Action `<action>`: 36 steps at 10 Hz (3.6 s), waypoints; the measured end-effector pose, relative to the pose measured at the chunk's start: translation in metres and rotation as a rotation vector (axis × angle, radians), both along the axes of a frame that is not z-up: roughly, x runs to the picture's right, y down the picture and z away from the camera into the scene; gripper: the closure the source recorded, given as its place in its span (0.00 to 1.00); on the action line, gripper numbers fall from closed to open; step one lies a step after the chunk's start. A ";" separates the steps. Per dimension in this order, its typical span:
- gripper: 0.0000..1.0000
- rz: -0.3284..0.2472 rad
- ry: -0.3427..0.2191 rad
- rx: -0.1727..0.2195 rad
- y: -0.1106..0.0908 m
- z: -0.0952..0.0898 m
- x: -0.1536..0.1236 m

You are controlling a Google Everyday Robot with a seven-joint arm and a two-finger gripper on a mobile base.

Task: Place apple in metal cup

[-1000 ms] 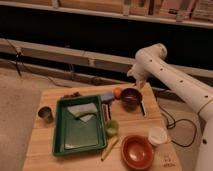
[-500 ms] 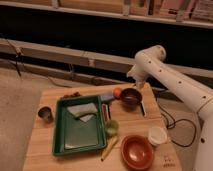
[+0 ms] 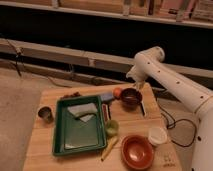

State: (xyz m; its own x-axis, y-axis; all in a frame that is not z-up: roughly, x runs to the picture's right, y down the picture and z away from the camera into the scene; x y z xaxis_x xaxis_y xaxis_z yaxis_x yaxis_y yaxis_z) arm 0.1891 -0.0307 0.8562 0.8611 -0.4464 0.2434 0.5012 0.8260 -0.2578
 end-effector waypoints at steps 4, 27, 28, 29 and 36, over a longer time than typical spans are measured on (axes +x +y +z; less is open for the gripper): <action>0.35 -0.022 -0.008 -0.009 0.004 0.014 -0.003; 0.20 0.489 0.071 -0.018 0.001 0.052 -0.086; 0.20 0.479 0.066 -0.021 0.003 0.053 -0.095; 0.20 0.478 0.063 -0.022 0.003 0.053 -0.099; 0.20 0.596 0.135 -0.079 0.034 0.074 -0.080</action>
